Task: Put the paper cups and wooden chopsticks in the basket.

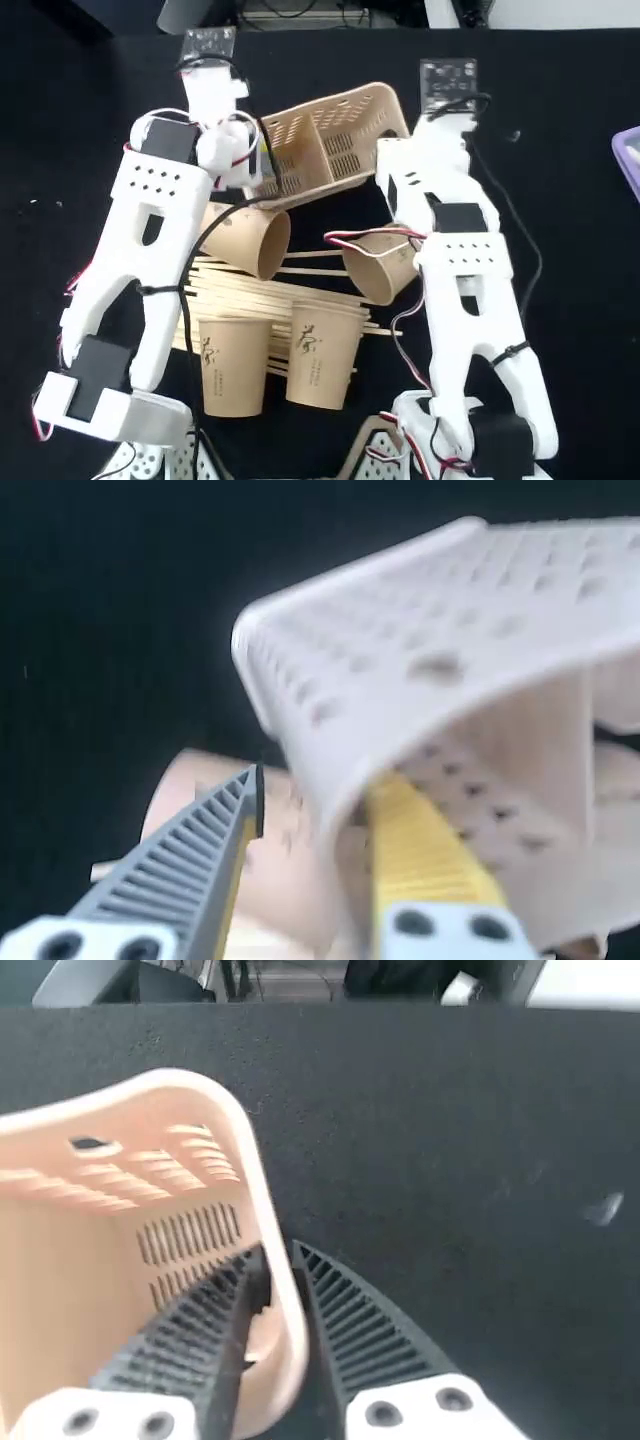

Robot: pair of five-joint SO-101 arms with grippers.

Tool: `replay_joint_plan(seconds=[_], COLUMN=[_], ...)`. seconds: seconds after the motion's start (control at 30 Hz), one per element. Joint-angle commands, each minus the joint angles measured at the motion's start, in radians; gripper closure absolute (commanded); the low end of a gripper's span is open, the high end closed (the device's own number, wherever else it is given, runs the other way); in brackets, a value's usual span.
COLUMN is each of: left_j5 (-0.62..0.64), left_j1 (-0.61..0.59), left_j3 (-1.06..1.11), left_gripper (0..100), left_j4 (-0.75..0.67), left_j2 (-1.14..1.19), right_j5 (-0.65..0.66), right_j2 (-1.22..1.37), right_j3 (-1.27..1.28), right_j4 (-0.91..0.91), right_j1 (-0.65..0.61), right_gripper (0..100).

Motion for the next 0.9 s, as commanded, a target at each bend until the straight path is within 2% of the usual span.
replay_joint_plan(seconds=[0.0, 0.17, 0.33, 0.53, 0.67, 0.8, 0.87], left_j5=[0.0, -0.147, -0.196, -0.192, -0.195, -0.187, -0.167], left_j1=[-0.119, -0.156, -0.248, -0.275, -0.269, -0.274, -0.278], left_j3=[0.01, 0.004, -0.054, -0.101, -0.214, -0.357, -0.42], left_gripper=[95, 97, 97, 97, 97, 82, 76], left_j4=[-0.091, -0.092, -0.092, -0.087, 0.005, 0.089, 0.132], left_j2=[-0.009, 0.002, 0.012, 0.071, 0.109, 0.17, 0.196], right_j5=[-0.005, -0.005, 0.002, 0.002, 0.002, 0.002, 0.003], right_j2=[0.053, 0.136, 0.15, 0.147, 0.143, 0.151, 0.145], right_j3=[-0.113, -0.274, -0.427, -0.452, -0.455, -0.452, -0.456], right_j4=[0.011, 0.245, 0.476, 0.569, 0.594, 0.588, 0.592], right_j1=[-0.031, -0.077, -0.074, -0.103, -0.118, -0.123, -0.123], right_gripper=[98.8, 98.8, 98.8, 98.8, 98.8, 98.5, 95.3])
